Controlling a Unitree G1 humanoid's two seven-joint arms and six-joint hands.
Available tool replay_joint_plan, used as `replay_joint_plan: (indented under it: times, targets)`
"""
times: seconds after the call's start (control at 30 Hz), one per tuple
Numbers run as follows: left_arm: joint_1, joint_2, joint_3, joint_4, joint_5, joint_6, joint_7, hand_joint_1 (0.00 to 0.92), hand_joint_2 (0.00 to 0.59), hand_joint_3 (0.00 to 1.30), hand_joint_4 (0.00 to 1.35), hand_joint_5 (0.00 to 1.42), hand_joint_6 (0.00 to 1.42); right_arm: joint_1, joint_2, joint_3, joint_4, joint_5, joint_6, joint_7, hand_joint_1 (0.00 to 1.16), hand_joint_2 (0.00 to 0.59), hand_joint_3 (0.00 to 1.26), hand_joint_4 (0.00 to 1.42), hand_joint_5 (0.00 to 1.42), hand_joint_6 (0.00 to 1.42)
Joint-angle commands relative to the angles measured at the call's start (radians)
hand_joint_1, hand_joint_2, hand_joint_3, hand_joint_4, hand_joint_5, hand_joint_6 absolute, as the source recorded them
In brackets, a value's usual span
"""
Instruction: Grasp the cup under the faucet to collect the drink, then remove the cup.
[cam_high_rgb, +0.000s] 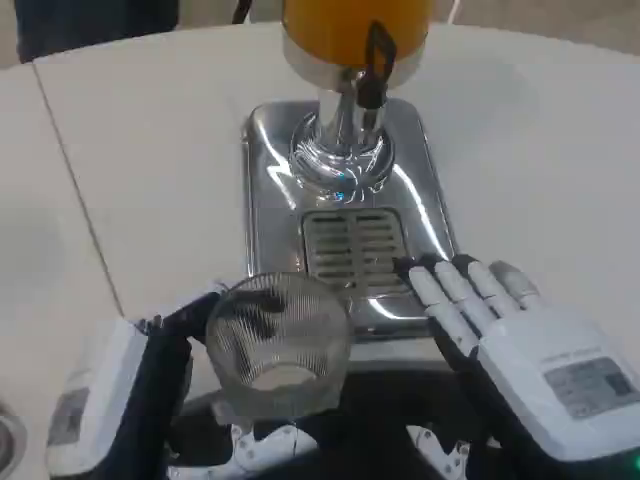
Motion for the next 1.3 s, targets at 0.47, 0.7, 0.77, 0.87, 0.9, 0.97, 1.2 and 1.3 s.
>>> replay_joint_plan:
  times: [0.47,0.7,0.77,0.87,0.9,0.97,1.2,1.3]
  targets:
    - [0.008,-0.019,-0.018,-0.03,-0.009,0.012,-0.008,0.651,0.061,1.18,1.18,1.42,1.42,0.001,0.015,-0.003,0.015,-0.015,-0.015,-0.021,0.54,0.524,0.0,0.0,0.0,0.02]
    - [0.003,-0.019,-0.018,-0.023,-0.007,0.012,-0.003,0.651,0.061,1.18,1.18,1.42,1.42,-0.026,0.01,0.001,0.041,-0.017,-0.022,-0.014,0.53,0.523,0.0,0.0,0.0,0.02]
    - [0.001,-0.021,-0.015,-0.018,-0.007,0.011,0.001,0.651,0.061,1.18,1.18,1.42,1.42,-0.038,0.007,-0.003,0.037,-0.018,-0.02,-0.007,0.53,0.523,0.0,0.0,0.0,0.02]
    - [-0.01,-0.026,-0.009,-0.005,-0.006,0.012,0.012,0.651,0.061,1.18,1.18,1.42,1.42,-0.021,0.01,-0.023,0.018,-0.024,-0.005,-0.003,0.53,0.523,0.0,0.0,0.0,0.02]
    - [-0.021,-0.03,-0.006,0.004,-0.006,0.017,0.016,0.651,0.061,1.18,1.18,1.42,1.42,-0.011,0.013,-0.028,0.013,-0.026,0.0,-0.004,0.53,0.523,0.0,0.0,0.0,0.02]
    - [-0.049,-0.036,-0.001,0.026,-0.003,0.027,0.022,0.651,0.061,1.18,1.18,1.42,1.42,0.018,0.021,-0.031,0.005,-0.031,0.006,-0.01,0.53,0.523,0.0,0.0,0.0,0.02]
    - [-0.3,-0.093,-0.039,0.254,0.066,0.084,0.129,0.651,0.061,1.18,1.18,1.42,1.42,0.001,0.015,-0.043,-0.003,-0.029,0.011,0.019,0.53,0.522,0.0,0.0,0.0,0.02]
    - [-0.41,-0.11,-0.07,0.372,0.086,0.091,0.185,0.651,0.061,1.18,1.18,1.42,1.42,-0.034,0.021,-0.053,-0.002,-0.038,0.026,0.043,0.53,0.522,0.0,0.0,0.0,0.02]
